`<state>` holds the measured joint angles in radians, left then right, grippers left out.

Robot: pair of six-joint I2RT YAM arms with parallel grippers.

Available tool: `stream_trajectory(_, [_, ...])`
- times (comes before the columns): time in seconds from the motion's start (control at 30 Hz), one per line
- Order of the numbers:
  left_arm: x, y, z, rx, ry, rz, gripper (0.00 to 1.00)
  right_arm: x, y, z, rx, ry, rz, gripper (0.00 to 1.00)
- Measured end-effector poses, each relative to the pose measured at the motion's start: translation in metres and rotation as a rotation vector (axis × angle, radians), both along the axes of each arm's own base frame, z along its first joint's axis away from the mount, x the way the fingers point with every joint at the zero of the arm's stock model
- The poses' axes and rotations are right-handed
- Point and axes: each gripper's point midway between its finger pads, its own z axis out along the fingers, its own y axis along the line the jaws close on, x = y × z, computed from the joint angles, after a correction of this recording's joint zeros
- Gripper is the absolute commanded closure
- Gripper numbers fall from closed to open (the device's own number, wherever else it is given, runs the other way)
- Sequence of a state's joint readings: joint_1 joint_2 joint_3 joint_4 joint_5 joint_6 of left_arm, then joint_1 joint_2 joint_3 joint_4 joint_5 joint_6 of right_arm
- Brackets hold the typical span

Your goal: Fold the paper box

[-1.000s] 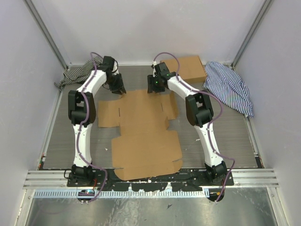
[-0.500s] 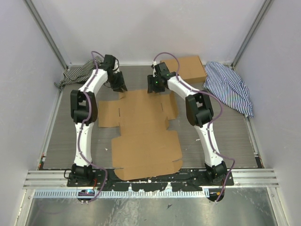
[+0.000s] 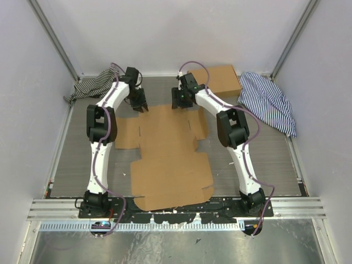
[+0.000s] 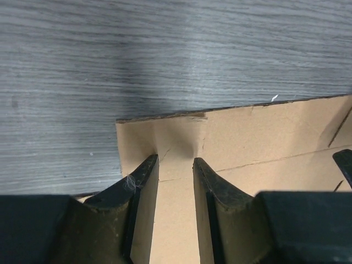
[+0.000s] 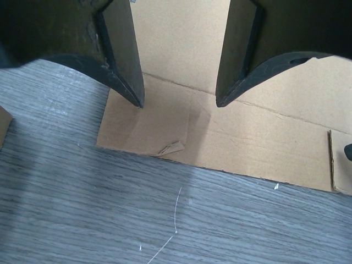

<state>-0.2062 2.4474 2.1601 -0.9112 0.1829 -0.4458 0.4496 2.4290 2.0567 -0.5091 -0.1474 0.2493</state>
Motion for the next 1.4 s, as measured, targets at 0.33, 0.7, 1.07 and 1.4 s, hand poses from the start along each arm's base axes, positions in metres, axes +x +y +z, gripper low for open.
stream_trajectory(0.33, [-0.008, 0.025, 0.03, 0.122, -0.026, 0.034, 0.57, 0.003, -0.015, 0.002, -0.079, -0.02, -0.08, 0.3])
stream_trajectory(0.7, [-0.003, 0.038, 0.083, 0.166, -0.141, 0.068, 0.56, 0.004, -0.059, -0.005, -0.222, 0.008, -0.18, 0.32])
stream_trajectory(1.07, [-0.005, 0.039, 0.082, 0.171, -0.134, 0.064, 0.57, 0.016, -0.063, 0.012, -0.2, -0.022, -0.192, 0.85])
stream_trajectory(1.4, [-0.011, 0.035, 0.086, 0.15, -0.132, 0.041, 0.58, 0.015, -0.057, 0.018, -0.159, -0.041, -0.174, 0.99])
